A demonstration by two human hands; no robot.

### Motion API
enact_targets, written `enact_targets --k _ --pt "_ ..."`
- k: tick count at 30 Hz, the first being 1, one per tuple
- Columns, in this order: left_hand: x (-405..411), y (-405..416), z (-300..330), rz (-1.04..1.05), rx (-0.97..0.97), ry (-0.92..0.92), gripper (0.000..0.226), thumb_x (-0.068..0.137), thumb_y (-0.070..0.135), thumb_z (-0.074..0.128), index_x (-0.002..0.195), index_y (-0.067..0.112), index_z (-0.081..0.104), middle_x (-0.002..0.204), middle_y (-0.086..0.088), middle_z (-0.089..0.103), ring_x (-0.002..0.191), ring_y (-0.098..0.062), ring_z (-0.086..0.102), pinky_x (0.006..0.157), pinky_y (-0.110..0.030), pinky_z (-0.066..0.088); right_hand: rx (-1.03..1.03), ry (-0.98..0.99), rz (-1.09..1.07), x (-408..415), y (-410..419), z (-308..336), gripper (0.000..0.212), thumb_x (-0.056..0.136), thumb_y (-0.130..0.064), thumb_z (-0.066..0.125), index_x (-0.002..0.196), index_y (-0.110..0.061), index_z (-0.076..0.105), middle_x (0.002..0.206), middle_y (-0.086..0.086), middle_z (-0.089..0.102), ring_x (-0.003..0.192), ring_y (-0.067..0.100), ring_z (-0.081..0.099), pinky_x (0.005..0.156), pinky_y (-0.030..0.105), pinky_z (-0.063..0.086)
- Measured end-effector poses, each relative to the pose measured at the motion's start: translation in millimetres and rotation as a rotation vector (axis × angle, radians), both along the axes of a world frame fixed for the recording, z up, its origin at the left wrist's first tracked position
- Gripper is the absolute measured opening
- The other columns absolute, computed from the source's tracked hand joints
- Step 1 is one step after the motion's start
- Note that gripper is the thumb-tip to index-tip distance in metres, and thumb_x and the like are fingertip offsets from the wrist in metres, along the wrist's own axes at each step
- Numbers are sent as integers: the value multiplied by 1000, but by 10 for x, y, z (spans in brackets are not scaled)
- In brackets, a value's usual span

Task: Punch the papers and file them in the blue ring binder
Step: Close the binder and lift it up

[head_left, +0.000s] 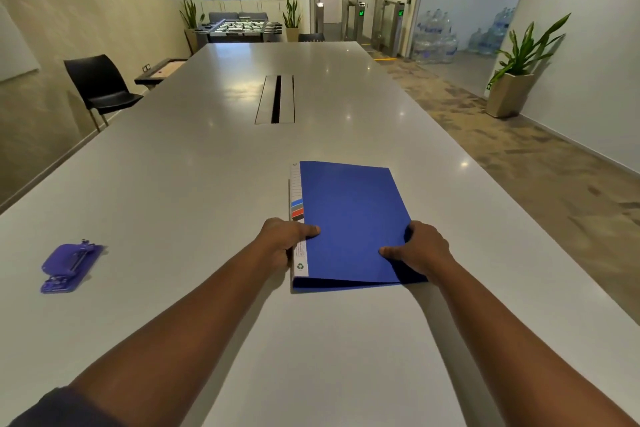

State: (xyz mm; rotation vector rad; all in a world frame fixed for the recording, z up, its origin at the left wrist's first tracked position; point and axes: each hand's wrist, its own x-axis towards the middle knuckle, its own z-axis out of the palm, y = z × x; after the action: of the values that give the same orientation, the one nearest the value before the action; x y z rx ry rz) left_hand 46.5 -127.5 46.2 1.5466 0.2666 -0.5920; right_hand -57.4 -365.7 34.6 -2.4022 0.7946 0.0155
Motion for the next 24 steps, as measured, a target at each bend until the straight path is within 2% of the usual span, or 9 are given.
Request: enact_targets --k 5,7,9,11,13,15,17,21,24 --pt "67 91 -58 -72 -128 2 51 82 18 83 124 9 56 108 -18 76 93 -40 76 90 -58 58 248 -74 24 13 -55 -84 94 42 -64 87 122 -25 57 120 -5 64 104 25 65 92 47 57" --pt "83 138 -57 -78 -187 -54 53 83 12 82 127 10 53 113 -18 74 95 -38 75 88 -58 58 328 -133 12 4 -22 -34 89 55 -52 93 129 -23 52 121 -6 61 104 25 64 93 46 56" --pt "84 193 -6 -66 -243 -138 51 84 3 79 127 9 52 114 -19 72 91 -34 76 81 -54 61 429 -224 -43 30 5 0 102 68 -42 93 150 -17 37 122 -6 52 106 25 59 91 42 53" --pt "98 268 57 -83 -277 -244 54 83 -2 77 129 6 51 117 -21 71 88 -34 76 78 -50 61 560 -368 -118 67 58 47 110 73 -38 91 158 -18 24 125 -5 50 105 24 58 89 41 51" --pt "128 349 144 -118 -273 -362 59 80 -2 79 132 6 51 118 -17 72 96 -37 75 83 -52 60 657 -497 -145 114 106 102 91 78 -35 88 152 -20 37 128 -6 59 103 23 65 90 44 56" --pt "163 426 260 -149 -243 -475 60 79 -1 80 131 9 53 118 -11 74 103 -35 73 86 -50 60 718 -604 -120 171 147 167 57 83 -26 83 132 -20 55 127 -3 69 100 20 71 87 44 60" --pt "185 491 390 -159 -212 -563 59 78 5 83 128 13 54 118 -4 74 105 -29 73 86 -45 61 777 -708 -78 219 195 219 38 88 -17 79 121 -21 60 122 -5 72 100 17 73 87 41 60" --pt "237 601 429 -179 -150 -597 65 73 14 87 127 28 55 118 7 74 105 -22 73 84 -44 62 804 -786 -12 259 301 186 35 92 -6 72 121 -22 61 116 -13 74 103 10 73 87 32 60" --pt "242 686 239 -185 -140 -550 77 70 16 92 136 26 53 125 3 72 112 -26 70 93 -53 58 770 -720 33 262 342 51 38 93 -11 72 127 -23 61 120 -13 73 108 11 72 91 35 59"
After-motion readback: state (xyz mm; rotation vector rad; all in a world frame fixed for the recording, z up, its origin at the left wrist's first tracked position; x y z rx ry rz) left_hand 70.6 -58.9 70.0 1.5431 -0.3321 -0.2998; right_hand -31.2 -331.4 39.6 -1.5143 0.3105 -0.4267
